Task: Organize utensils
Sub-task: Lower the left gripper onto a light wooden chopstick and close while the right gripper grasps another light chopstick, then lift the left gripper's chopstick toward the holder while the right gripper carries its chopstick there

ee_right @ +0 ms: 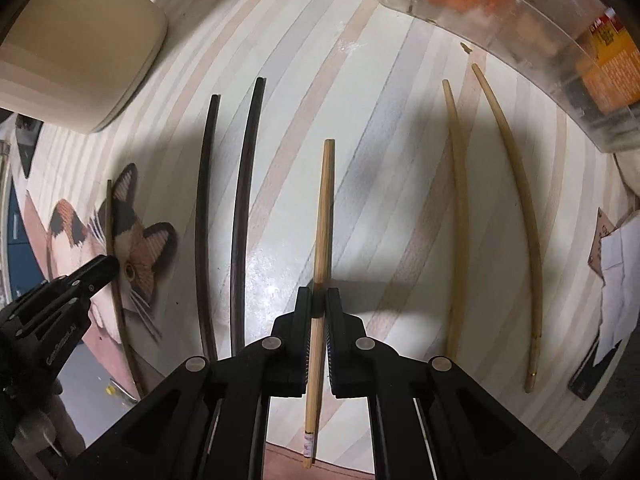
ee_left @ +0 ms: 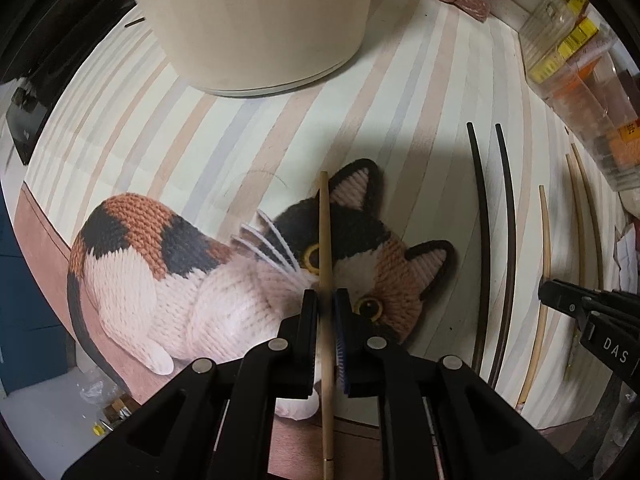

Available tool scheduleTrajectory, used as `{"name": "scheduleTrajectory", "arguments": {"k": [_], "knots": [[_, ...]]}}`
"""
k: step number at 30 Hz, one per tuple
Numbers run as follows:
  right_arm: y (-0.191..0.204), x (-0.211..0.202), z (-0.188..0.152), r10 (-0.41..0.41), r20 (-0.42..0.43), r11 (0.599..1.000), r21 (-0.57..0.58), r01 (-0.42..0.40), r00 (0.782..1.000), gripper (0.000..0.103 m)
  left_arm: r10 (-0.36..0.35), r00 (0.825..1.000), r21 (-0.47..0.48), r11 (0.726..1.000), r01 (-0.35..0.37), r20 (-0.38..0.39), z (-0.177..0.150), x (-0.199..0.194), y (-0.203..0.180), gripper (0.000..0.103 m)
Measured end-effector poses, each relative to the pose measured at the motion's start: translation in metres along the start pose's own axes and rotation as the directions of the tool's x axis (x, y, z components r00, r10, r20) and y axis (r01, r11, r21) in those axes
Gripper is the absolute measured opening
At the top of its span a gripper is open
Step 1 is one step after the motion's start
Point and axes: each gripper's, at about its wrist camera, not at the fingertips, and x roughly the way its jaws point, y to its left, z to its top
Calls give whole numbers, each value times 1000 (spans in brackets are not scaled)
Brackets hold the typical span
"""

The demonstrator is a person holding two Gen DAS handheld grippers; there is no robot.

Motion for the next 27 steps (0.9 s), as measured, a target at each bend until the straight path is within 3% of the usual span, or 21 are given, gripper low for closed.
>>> {"name": "scheduleTrajectory", "arguments": {"k": [14,20,27], "knots": [[-3,2,18,-9,-51,1000,10,10,999,7,15,1000,45,999,-15,4,20,1,-14,5],[-7,-10,-1,6,54,1000,28,-8,999,6,-1,999,25,1000,0,49,20,-13,-11,4],[-4,-51,-22,46,211,998,23,-52,976,6,-33,986,29,999,28,164,1,-60,-8,4]]}}
